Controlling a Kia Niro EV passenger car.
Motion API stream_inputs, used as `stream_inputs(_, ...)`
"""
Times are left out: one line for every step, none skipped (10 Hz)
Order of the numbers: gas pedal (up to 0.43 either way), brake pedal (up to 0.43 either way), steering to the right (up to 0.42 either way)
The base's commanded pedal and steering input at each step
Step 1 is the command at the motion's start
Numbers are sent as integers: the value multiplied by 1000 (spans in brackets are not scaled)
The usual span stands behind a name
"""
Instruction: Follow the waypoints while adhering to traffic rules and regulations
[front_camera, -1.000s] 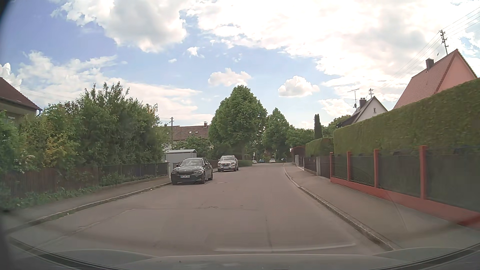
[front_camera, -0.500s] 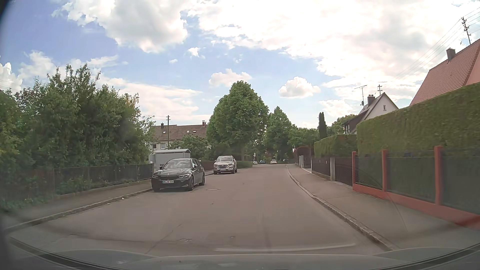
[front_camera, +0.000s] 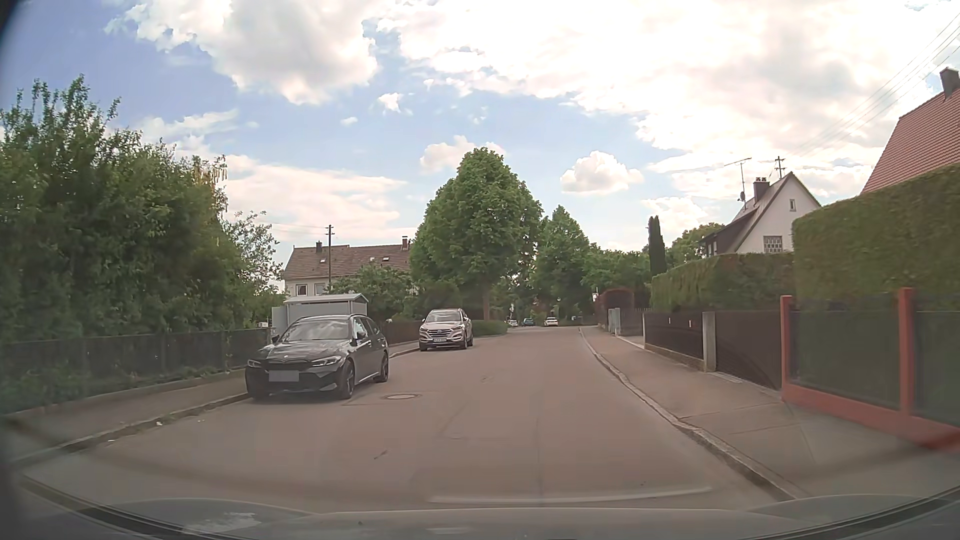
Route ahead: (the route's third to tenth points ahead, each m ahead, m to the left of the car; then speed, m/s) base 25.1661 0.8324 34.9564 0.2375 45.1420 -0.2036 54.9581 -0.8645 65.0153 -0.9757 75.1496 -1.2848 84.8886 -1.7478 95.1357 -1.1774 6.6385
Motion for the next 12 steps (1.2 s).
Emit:
stream_inputs(79,18,2)
stream_inputs(79,18,11)
stream_inputs(79,18,15)
stream_inputs(79,18,17)
stream_inputs(79,18,17)
stream_inputs(79,18,18)
stream_inputs(79,18,17)
stream_inputs(79,18,17)
stream_inputs(67,12,20)
stream_inputs(59,18,23)
stream_inputs(59,18,24)
stream_inputs(59,18,24)
